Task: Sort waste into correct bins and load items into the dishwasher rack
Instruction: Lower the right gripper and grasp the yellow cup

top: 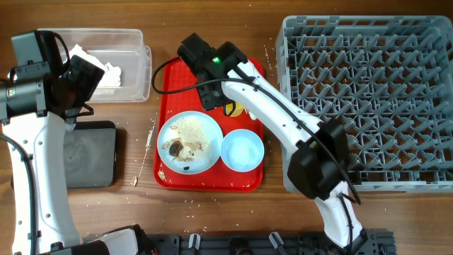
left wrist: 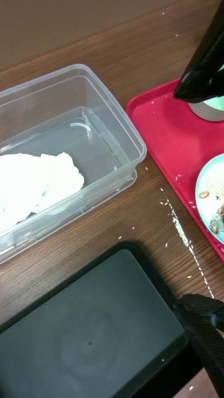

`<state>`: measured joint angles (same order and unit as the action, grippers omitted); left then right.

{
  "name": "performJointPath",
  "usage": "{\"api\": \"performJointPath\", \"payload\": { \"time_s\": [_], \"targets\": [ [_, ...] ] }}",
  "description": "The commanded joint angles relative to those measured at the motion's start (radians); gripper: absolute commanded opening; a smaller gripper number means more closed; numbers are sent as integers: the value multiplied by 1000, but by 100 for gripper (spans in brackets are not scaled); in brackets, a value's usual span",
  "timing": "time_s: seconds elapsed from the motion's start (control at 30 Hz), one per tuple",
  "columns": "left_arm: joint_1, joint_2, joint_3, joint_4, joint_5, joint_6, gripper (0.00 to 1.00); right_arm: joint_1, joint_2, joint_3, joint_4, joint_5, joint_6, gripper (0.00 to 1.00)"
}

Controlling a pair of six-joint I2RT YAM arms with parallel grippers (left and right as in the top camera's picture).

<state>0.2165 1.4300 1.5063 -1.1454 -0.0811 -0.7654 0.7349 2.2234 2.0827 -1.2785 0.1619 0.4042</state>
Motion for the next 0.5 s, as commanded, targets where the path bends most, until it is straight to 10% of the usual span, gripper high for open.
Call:
{"api": "performJointPath", "payload": {
  "time_s": [0.0, 0.47],
  "targets": [
    [5, 6, -1, 0, -13, 2, 100, -5, 77, 3, 2, 0, 17, 51],
    [4, 6, -1, 0, -13, 2, 100, -6, 98, 2, 3, -2, 16, 25]
  ]
}}
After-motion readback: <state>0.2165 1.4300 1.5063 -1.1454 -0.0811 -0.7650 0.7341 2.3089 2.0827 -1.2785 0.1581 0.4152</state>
